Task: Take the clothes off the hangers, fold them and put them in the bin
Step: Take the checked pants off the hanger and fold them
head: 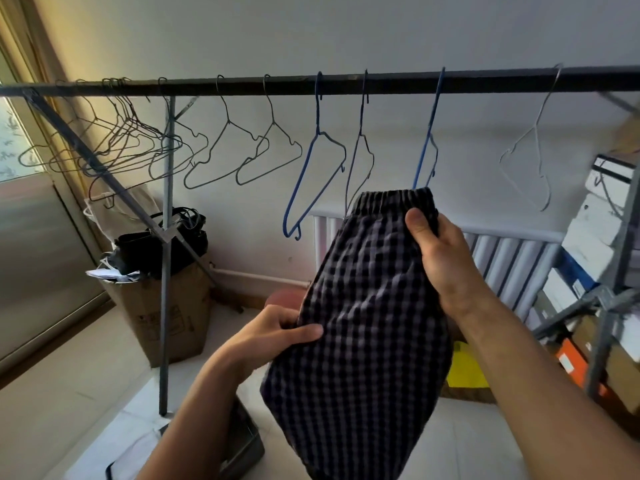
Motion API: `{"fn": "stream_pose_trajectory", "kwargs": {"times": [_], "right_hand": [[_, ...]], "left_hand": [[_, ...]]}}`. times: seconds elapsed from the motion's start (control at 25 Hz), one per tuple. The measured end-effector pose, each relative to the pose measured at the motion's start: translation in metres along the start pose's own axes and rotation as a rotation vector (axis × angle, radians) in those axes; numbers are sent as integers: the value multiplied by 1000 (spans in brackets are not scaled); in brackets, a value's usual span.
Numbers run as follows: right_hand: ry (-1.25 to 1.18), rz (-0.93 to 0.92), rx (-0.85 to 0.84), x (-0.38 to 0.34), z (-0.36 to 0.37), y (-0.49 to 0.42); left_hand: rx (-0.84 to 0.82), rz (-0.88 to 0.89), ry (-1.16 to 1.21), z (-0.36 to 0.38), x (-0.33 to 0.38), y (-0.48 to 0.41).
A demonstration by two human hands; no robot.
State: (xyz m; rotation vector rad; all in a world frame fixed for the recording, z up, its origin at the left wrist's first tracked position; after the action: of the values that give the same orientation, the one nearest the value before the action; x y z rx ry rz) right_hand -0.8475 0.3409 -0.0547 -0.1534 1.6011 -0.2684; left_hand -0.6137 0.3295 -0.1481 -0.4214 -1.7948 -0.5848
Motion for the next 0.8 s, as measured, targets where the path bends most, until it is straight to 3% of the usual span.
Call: {"fn": "stream_pose_trajectory", "kwargs": {"times": [0.12,0.2,0.32,0.44,0.56,0.68,0.8], "right_hand": [[-130,174,79,10,-17,-4],[-405,302,-34,23,-21,-1],[-697,327,-251,33,-21,12],[-580,402,-392,48,-16,23],[-410,479,-347,61,-7,23],[-472,488,-345,62,-2,24],[-351,417,-550,54,3,28]], "left_hand": [[-27,68,151,1,-10,5],[-2,113,344,5,-11,3],[31,167,534,9,-3,3],[80,181,607,6,7,2],[118,182,701,-4,11,4],[-43,240,776,-14,12,18],[-129,185,651,-23,9,34]]}}
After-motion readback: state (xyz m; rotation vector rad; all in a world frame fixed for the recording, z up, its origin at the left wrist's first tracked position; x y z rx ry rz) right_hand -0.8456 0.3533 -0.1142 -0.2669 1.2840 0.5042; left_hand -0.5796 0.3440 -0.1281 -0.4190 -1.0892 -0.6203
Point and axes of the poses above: each hand's wrist, its own y-axis away from the middle knuckle, its own z-axis out of the palm, x = y × z, the point moved 3 cm from there along -y, towards the middle knuckle, and after that the axes turned 9 degrees about -x, right-handed, at the moved point
